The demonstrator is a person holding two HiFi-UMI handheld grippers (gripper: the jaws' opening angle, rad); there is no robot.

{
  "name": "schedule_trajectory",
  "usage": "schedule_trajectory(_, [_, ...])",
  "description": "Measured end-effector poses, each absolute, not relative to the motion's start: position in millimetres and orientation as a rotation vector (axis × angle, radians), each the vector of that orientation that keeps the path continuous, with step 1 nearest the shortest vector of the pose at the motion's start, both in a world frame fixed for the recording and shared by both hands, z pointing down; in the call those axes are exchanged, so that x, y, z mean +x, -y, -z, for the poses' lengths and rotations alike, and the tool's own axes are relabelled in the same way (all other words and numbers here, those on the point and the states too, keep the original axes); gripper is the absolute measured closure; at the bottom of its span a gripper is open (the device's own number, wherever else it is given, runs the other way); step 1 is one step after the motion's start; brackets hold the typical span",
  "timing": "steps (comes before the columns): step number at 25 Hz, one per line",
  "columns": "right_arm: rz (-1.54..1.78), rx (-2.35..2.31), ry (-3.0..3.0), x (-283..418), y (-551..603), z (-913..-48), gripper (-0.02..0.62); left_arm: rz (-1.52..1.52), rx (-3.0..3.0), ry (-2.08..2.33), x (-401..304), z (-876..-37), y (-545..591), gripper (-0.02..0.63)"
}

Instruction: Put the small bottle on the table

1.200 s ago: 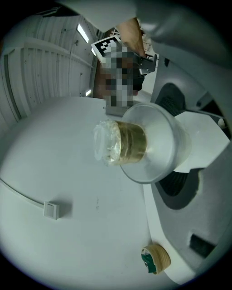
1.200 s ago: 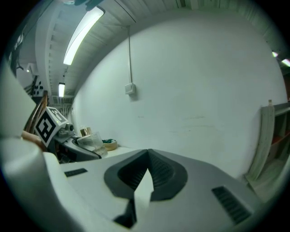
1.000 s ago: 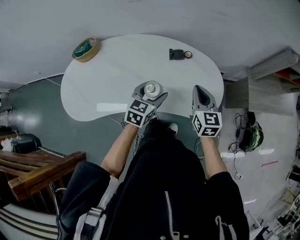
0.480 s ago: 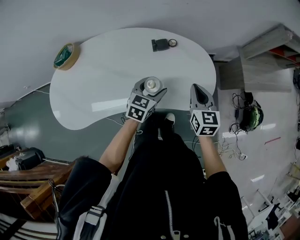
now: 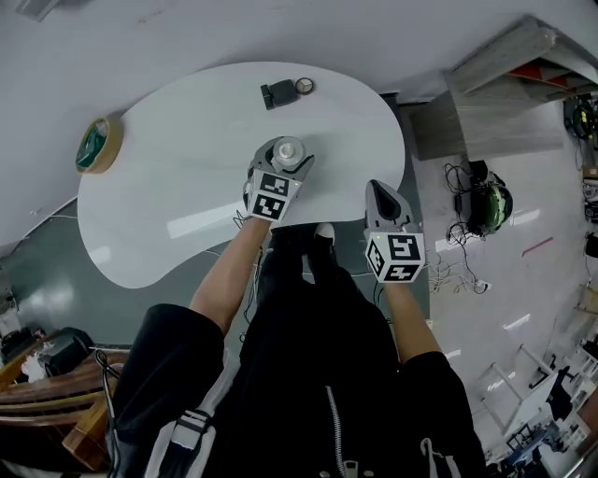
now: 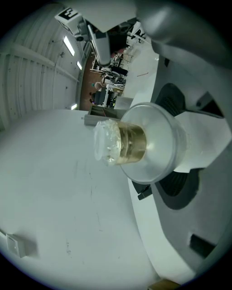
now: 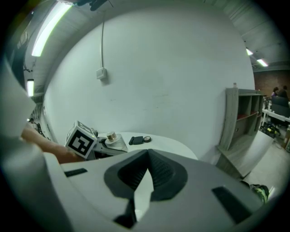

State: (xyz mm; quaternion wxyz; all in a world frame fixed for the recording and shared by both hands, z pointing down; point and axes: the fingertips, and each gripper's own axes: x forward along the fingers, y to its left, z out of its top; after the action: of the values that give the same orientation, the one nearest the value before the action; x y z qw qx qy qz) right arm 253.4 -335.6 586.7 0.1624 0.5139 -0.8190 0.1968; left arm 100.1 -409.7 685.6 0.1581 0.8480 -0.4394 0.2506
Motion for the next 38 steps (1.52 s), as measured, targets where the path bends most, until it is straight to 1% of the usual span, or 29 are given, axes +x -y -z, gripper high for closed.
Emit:
schedule_trajectory(10, [-0.605, 1.484, 2.289, 262, 335, -600, 0.592, -0.774, 2.322, 1.321, 87, -728, 458, 0.268])
schedule_trajectory(24, [-0.625, 1.51, 2.262, 273, 335, -603, 0.592, -0.888, 2.261, 1.291, 90, -765, 450, 0.268])
schedule_trajectory(30, [-0.624, 1.514, 2.26, 277, 336, -601, 0.593, -0.884, 2.279, 1.299, 91, -768, 446, 0.265])
schedule_trajectory(32, [-0.623, 1.51, 2.265, 273, 336, -599, 0.593, -0.867, 2.278, 1.268, 93, -769, 445, 0.248])
schedule_trajectory(33, [-0.623, 1.506, 2.269, 271, 337, -599, 0.592, -0.854, 2.272, 1.252, 92, -769, 443, 0.202])
schedule_trajectory(34, [-0.622, 1.5, 2.275, 267, 338, -598, 0.592, -0.839, 2.264, 1.243, 91, -769, 441, 0.175])
schedule_trajectory(38, [-0.61, 1.462, 2.307, 252, 343, -595, 0.592, -0.75, 2.271, 1.227, 83, -749, 430, 0.173])
